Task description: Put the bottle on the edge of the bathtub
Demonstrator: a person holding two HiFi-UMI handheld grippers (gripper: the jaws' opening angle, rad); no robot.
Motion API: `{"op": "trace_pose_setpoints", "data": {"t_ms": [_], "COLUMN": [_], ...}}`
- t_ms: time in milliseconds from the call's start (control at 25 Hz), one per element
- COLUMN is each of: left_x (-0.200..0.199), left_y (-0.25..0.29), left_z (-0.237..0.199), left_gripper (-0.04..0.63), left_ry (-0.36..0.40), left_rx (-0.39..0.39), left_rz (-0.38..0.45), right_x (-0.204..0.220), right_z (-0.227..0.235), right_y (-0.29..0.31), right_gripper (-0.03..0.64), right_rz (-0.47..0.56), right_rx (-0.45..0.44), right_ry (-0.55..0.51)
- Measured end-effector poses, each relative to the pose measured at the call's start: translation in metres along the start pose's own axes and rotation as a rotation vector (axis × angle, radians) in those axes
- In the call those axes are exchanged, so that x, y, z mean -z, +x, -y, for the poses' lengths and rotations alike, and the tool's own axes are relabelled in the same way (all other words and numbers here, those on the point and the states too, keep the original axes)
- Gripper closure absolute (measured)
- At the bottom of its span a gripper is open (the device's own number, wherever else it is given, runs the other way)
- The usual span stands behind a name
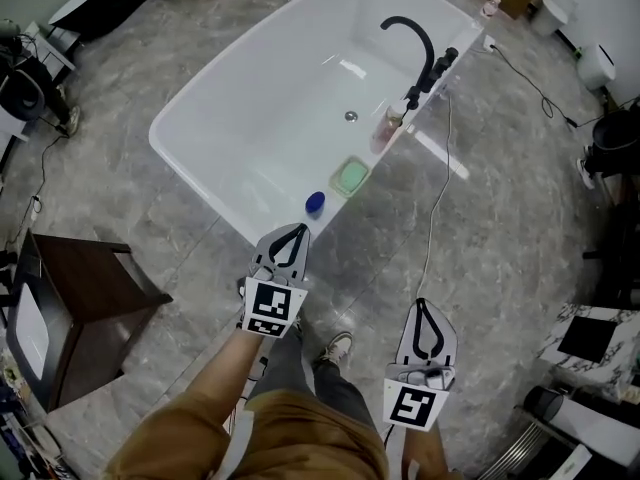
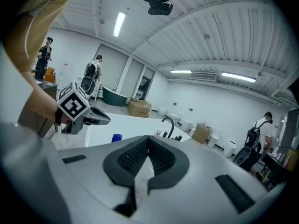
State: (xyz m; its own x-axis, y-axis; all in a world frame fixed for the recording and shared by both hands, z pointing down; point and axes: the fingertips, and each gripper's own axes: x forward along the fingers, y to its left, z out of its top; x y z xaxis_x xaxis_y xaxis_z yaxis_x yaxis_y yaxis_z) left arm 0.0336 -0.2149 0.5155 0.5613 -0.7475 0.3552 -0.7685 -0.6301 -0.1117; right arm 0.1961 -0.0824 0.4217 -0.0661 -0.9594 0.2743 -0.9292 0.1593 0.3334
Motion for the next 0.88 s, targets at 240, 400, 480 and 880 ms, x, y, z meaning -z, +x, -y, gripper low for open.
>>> {"op": "trace_pose_setpoints", "data": {"t_ms": [240, 400, 480, 880], "left_x": [-0.038, -0.073, -0.088, -0.146], "left_y": [-0.027, -0.054, -0.066, -0.135], "left_z": [0.013, 0.023, 0.026, 0.037], "left_gripper": [0.588, 0.589, 0.588, 0.589], "left_ry": [0.011, 0.025, 0.042, 0.06], "left_rx": [-0.001, 0.003, 0.006, -0.024], "left_rz": [0.031, 0.077, 0.101, 0.182], "right_x": [-0.012, -0.026, -0.029, -0.068], "right_z": [0.014, 0.027, 0.032, 0.03], "right_y": [-0.017, -0.027, -0.03, -0.041], "right_gripper": [0.614, 0.614, 0.614, 0.614], "right_rz": [0.002, 0.042, 0.044, 0.14], "right_rx": [-0.02, -0.014, -0.015, -0.082], "right_ry": [-0.056, -0.054, -0.06, -0.018]}}
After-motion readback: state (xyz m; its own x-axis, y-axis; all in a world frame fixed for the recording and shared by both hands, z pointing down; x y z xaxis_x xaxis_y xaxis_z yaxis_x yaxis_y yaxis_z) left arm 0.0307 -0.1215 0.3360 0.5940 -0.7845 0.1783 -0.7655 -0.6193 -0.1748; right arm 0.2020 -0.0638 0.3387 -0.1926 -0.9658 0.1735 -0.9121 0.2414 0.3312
